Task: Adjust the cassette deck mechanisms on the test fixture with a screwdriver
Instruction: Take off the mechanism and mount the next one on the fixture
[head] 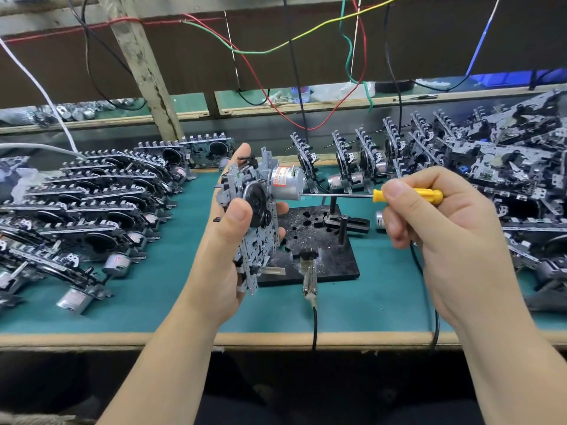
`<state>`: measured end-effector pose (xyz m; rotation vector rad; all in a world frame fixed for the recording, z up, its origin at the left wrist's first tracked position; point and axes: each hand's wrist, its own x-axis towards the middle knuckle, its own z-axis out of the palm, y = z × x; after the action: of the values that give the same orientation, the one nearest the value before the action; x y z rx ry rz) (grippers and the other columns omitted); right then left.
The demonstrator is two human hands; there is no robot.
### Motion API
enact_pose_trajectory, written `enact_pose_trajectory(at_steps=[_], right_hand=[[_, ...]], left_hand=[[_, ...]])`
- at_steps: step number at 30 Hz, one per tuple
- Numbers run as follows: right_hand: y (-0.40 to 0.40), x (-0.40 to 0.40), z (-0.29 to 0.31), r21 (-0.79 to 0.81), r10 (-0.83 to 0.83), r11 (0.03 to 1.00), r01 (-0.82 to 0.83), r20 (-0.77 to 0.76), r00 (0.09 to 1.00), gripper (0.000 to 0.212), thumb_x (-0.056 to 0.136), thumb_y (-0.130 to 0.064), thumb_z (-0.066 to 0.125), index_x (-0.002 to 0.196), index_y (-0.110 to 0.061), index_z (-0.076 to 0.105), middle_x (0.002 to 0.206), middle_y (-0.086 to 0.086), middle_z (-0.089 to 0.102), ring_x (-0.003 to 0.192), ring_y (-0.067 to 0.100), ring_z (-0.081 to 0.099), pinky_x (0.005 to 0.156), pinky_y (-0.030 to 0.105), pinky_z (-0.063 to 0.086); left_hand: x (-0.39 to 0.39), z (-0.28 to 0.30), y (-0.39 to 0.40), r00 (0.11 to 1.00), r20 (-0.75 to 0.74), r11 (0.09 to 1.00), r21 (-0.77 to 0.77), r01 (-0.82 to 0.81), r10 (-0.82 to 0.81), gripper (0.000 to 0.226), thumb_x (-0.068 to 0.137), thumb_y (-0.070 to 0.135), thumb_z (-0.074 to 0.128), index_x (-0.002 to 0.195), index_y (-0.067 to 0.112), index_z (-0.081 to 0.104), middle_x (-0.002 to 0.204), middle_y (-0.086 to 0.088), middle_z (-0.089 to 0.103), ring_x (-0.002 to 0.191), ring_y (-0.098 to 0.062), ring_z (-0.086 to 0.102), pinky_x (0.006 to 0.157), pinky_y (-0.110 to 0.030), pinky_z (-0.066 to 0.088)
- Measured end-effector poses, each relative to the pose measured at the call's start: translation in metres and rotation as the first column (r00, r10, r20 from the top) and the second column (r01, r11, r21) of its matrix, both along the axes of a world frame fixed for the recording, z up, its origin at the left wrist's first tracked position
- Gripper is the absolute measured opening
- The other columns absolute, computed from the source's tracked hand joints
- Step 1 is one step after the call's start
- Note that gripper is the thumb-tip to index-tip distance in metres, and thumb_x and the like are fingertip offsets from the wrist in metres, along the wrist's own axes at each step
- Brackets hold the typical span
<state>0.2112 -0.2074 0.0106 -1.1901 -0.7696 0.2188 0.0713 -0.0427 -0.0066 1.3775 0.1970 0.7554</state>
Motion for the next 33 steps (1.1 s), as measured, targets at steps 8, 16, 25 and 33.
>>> enact_pose_trajectory(at_steps=[8, 16, 25, 33], right_hand=[[0.001, -0.002, -0.001, 0.008, -0.002, 1.000, 0.003, -0.038, 0.999, 0.012, 0.087, -0.028, 0.069, 0.078, -0.022, 0.063, 0.056, -0.005, 0.055, 0.054, 0.012, 0.049, 0.051, 0.018, 0.041], [0.001, 0.002, -0.004, 0.109, 0.015, 0.994, 0.015, -0.268, 0.963, 0.010, 0.082, -0.021, 0.068, 0.076, -0.018, 0.062, 0.052, -0.005, 0.048, 0.049, 0.010, 0.041, 0.047, 0.017, 0.037], [-0.022, 0.033, -0.014, 0.231, -0.235, 0.905, 0.358, -0.431, 0.871, 0.032, 0.100, -0.009, 0.053, 0.073, -0.023, 0.043, 0.052, -0.010, 0.035, 0.047, 0.005, 0.030, 0.048, 0.018, 0.026], [-0.017, 0.024, -0.025, 0.191, -0.196, 0.940, 0.284, -0.379, 0.904, 0.019, 0.097, -0.012, 0.059, 0.083, -0.024, 0.059, 0.061, -0.008, 0.042, 0.056, 0.009, 0.037, 0.054, 0.016, 0.035]], left_hand=[[0.000, 0.000, 0.001, 1.000, -0.001, 1.000, 0.016, -0.007, 0.007, 0.107, 0.062, 0.074, 0.079, 0.151, 0.031, 0.037, 0.136, -0.020, 0.054, 0.117, -0.032, 0.059, 0.105, -0.068, 0.040], [0.011, 0.001, 0.010, 0.998, -0.065, 0.991, 0.131, 0.030, -0.021, 0.117, 0.068, 0.075, 0.075, 0.155, 0.011, 0.031, 0.139, -0.017, 0.057, 0.121, -0.029, 0.060, 0.108, -0.061, 0.043], [0.049, 0.028, 0.044, 0.963, -0.212, 0.663, 0.747, 0.048, 0.169, 0.094, 0.072, 0.066, 0.072, 0.153, 0.050, 0.026, 0.144, 0.020, 0.046, 0.131, -0.002, 0.047, 0.108, -0.025, 0.037], [0.096, 0.014, 0.057, 0.644, -0.587, 0.197, 0.794, 0.575, 0.490, 0.115, 0.069, 0.085, 0.060, 0.160, 0.035, 0.009, 0.152, 0.007, 0.034, 0.142, -0.019, 0.028, 0.111, -0.049, 0.033]])
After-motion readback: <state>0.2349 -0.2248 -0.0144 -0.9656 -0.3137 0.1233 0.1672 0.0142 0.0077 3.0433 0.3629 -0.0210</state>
